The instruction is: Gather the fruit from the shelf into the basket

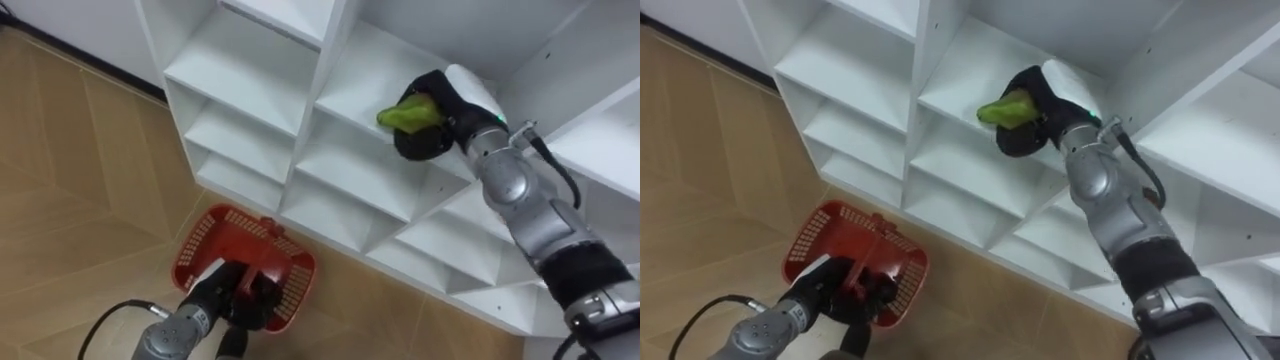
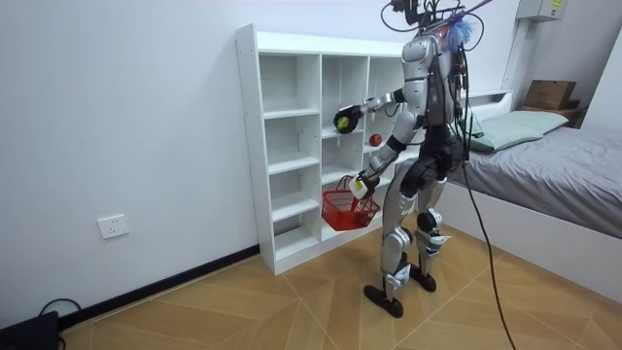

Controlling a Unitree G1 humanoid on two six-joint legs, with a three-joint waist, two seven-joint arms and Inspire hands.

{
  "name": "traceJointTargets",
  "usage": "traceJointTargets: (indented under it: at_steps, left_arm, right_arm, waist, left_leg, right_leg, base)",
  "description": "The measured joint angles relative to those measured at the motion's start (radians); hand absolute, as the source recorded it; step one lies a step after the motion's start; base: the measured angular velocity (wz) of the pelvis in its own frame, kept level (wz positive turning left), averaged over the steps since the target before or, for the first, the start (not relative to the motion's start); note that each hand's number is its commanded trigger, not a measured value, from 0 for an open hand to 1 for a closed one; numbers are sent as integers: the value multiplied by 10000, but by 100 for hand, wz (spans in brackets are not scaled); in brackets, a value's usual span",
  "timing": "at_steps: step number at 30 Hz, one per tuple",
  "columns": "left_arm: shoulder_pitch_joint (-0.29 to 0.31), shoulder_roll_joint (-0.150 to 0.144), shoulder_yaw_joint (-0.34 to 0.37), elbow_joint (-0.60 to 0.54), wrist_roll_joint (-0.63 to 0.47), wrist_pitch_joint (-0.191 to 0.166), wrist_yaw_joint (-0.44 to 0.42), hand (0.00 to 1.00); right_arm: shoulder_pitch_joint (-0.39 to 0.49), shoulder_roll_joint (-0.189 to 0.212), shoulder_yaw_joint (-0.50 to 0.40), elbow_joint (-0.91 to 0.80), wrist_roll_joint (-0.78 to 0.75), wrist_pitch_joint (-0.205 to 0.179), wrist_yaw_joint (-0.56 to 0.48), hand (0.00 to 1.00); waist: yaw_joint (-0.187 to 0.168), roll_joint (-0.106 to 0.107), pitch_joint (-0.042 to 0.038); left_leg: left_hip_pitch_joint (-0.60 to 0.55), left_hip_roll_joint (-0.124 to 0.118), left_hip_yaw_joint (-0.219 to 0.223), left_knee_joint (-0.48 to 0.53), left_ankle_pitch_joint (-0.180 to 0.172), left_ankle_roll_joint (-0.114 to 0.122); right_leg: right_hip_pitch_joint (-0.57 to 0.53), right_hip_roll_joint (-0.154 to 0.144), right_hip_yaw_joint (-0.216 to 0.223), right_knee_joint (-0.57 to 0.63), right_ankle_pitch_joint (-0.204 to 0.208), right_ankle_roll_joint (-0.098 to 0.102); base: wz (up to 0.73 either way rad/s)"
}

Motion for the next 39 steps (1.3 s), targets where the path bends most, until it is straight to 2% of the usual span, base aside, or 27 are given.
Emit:
traceJointTargets:
  at_steps: [4, 6, 9, 10, 12, 13, 15, 16, 21, 26, 32, 39]
  left_arm:
    - [5, -70, 54, 43, -84, -174, 17, 100]
    - [12, -98, 101, 49, -70, -277, 102, 100]
    - [18, -155, 113, 50, -84, -286, 203, 100]
    - [17, -169, 125, 49, -81, -292, 217, 100]
    - [12, -300, 145, 42, -80, -430, 226, 100]
    - [15, -322, 187, 42, -79, -496, 224, 100]
    - [18, -364, 341, 43, -81, -584, 222, 100]
    - [19, -370, 389, 43, -81, -596, 220, 100]
    - [12, -574, 585, 41, -96, -844, 229, 100]
    - [-16, -759, 488, -13, -228, -869, 373, 100]
    - [-18, -697, 490, -703, -868, -981, 443, 100]
    - [-19, -683, -15, -1073, -1004, -1267, 432, 100]
  right_arm:
    - [905, 126, 157, -1026, -43, -354, 130, 100]
    - [1420, 392, 176, -1462, -99, -582, 145, 100]
    - [1796, 686, 172, -1791, -120, -587, 354, 100]
    - [1892, 684, 170, -1894, -114, -587, 413, 100]
    - [2203, 691, 168, -2361, -103, -592, 611, 100]
    - [2243, 704, 168, -2478, -101, -610, 668, 100]
    - [2318, 723, 157, -2661, -102, -893, 823, 100]
    - [2327, 725, 156, -2701, -103, -919, 864, 100]
    - [2438, 736, 146, -2760, -123, -1009, 912, 100]
    - [2950, 754, 160, -2736, -133, -1007, 912, 100]
    - [3073, 729, 140, -2190, -545, -1210, 736, 100]
    - [3148, 657, 128, -1015, -857, -1351, 279, 100]
  waist:
    - [-59, 167, -79]
    - [-228, 202, -97]
    - [-510, 326, -145]
    - [-519, 354, -161]
    - [-571, 498, -242]
    - [-573, 531, -250]
    - [-730, 638, -297]
    - [-787, 655, -304]
    - [-998, 679, -290]
    - [-1057, 737, -274]
    - [-1302, 869, -237]
    - [-1372, 892, -247]
  left_leg:
    - [-6, -1, 3, -6, 0, 0]
    - [-3, -3, 2, 10, 0, 1]
    - [-8, -5, 46, 54, -15, 25]
    - [-3, -4, 68, 56, -19, 29]
    - [-14, 11, 228, 43, -25, 40]
    - [-14, 19, 296, 38, -25, 42]
    - [-4, 41, 451, 18, -22, 47]
    - [6, 42, 464, 17, -21, 48]
    - [136, 59, 648, -20, -50, 85]
    - [134, 70, 798, -21, -82, 128]
    - [-112, 70, 887, 14, -89, 143]
    - [-158, 71, 946, -21, -88, 145]
  right_leg:
    - [-12, 3, 71, -1, -15, 15]
    - [-3, -1, 71, 1, -16, 16]
    - [-8, 2, 148, 13, -7, 24]
    - [-15, 7, 198, 12, -2, 28]
    - [-161, 2, 383, 68, 15, 39]
    - [-215, 1, 461, 105, 16, 38]
    - [-325, -5, 569, 191, 31, 34]
    - [-326, -6, 589, 196, 32, 35]
    - [-329, 1, 790, 200, 60, 50]
    - [-371, -7, 894, 192, 82, 72]
    - [-706, -20, 1007, 322, 88, 80]
    - [-806, -29, 1053, 335, 87, 80]
  base:
    - [0]
    - [0]
    - [-3]
    - [-11]
    - [-21]
    - [-30]
    - [-21]
    - [-12]
    - [-11]
    - [-5]
    - [-5]
    - [-1]
